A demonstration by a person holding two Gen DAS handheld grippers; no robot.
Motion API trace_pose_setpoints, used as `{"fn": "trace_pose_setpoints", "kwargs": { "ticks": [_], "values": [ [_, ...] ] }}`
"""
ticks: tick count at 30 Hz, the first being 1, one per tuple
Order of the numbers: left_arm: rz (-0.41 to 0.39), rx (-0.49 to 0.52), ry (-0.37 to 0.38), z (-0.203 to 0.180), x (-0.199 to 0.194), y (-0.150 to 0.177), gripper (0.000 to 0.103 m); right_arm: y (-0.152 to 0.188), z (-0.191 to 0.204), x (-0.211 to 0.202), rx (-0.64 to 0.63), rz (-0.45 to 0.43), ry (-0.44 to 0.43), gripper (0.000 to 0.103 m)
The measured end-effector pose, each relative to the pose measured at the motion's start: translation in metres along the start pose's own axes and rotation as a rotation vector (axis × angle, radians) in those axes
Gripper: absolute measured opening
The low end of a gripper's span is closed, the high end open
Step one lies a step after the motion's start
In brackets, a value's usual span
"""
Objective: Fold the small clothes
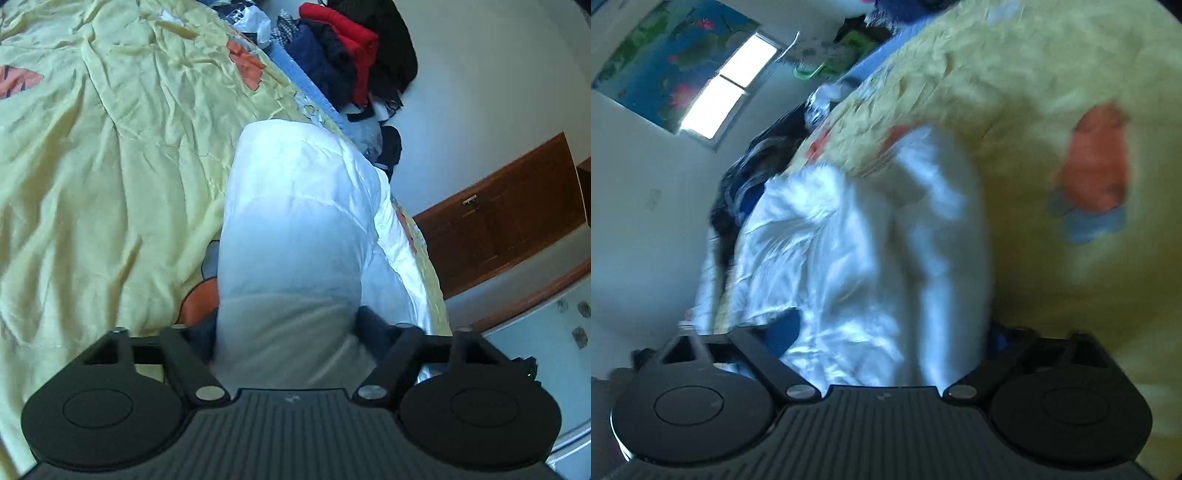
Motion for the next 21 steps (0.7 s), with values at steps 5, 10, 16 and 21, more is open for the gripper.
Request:
{"fn": "trace_pose_setpoints", "kwargs": {
  "ticks": [5,10,16,21],
  "values": [
    [-0.049,0.071,-0.069,-0.011,-0.023,-0.012,0.051,0.01,0.023,0.036,-0.054,0.056,-0.029,0.048],
    [-0.13,0.083,-0.158,0.009,-0.07,-0.031,0.052,0.022,0.061,0.079,-0.102,0.112,-0.127,0.046],
    [-0.155,-0.025,-0.196,0.046,-0.094,-0.02,0.078,0.025,0.064,0.104,-0.033,0.12,-0.155,0.071],
    [-0.178,-0.025,-0.086,0.049,-0.133,0.019,0.089,0.035,0.05,0.048,-0.044,0.08,-0.141,0.102]
  ]
}}
Point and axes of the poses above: each gripper's, at about its wrist camera, not at the fingertips, and x roughly the way its jaws point, z to its left, y to its underside, the point moved 2 cm from there along x, roughly the way its jaws point, and after that the axes turned 2 degrees about x, right-handed, at the moved point
